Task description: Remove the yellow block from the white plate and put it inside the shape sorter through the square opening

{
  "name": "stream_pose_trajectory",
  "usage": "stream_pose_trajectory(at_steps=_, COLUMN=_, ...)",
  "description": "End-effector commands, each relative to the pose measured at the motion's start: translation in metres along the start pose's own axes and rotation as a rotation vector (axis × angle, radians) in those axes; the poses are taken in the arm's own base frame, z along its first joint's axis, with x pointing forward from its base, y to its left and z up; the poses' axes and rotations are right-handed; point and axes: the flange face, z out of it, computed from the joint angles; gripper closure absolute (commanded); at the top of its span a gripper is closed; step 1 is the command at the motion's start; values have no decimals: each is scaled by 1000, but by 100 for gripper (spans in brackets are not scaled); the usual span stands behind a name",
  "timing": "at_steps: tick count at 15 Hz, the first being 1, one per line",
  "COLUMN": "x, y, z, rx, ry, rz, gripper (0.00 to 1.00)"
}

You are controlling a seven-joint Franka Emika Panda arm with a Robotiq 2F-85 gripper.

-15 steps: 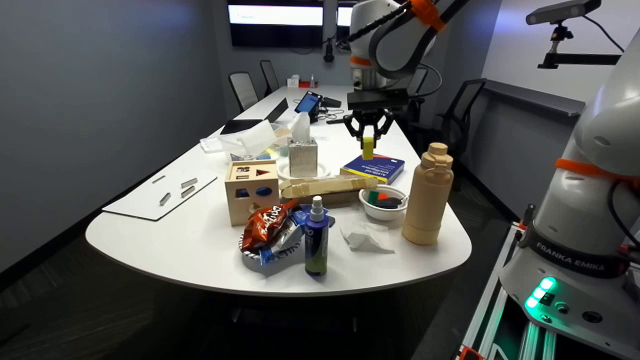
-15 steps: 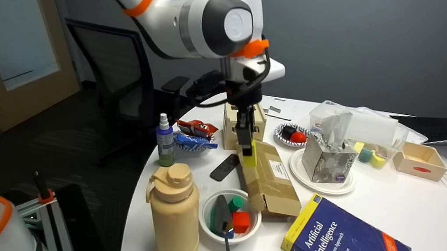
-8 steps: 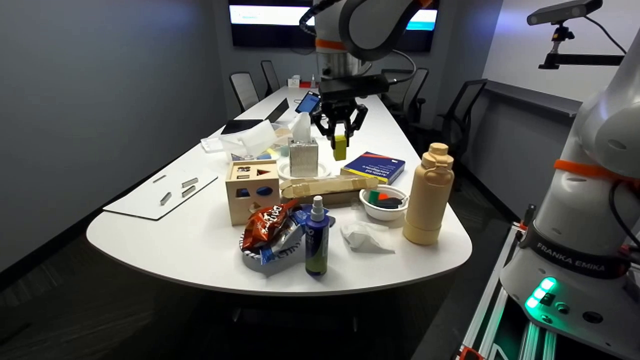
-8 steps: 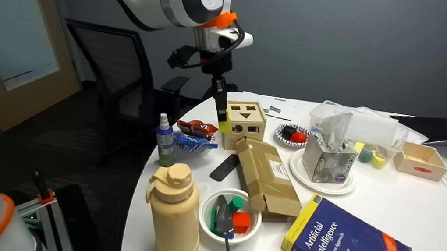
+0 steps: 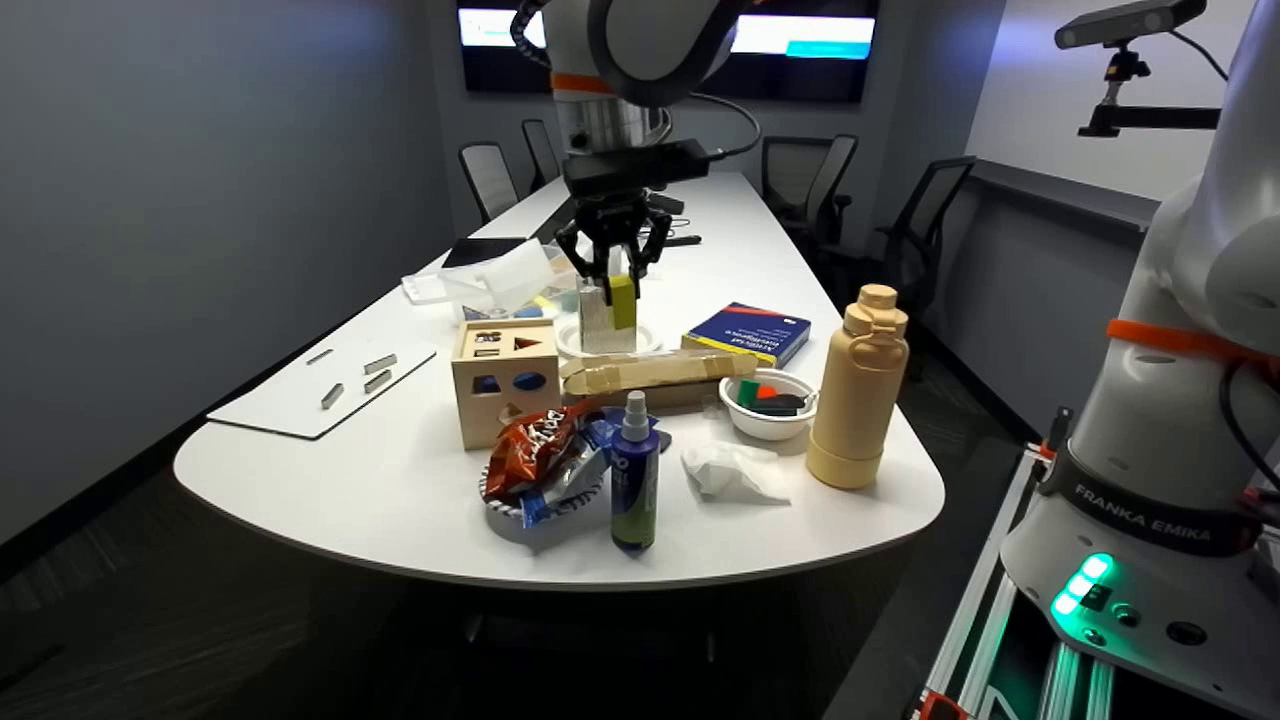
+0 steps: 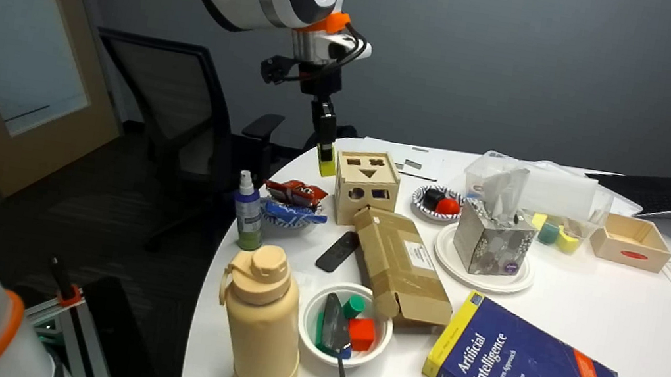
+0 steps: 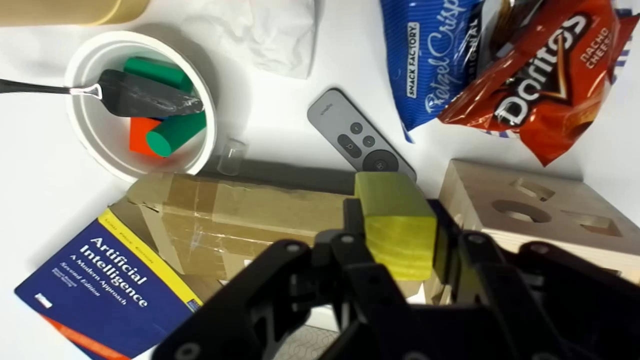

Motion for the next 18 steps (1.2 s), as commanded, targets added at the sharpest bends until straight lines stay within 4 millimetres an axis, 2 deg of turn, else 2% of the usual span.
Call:
stream_pose_trajectory(at_steps=1, x=14, y=-37, z=2, rx=1, ry=-38, rz=-16, gripper=92)
stream_pose_trajectory(at_steps=7, x=26, y=-81, z=3, rx=43, ry=-29, rz=-13, gripper=92)
stream_pose_trajectory(at_steps=11, x=35, y=-97, z=4, rx=57, ry=-7, rz=10, gripper=92)
stream_pose_trajectory(at_steps=18, x=51, y=-123, z=19, rx=79, ry=2, rz=57, gripper=92)
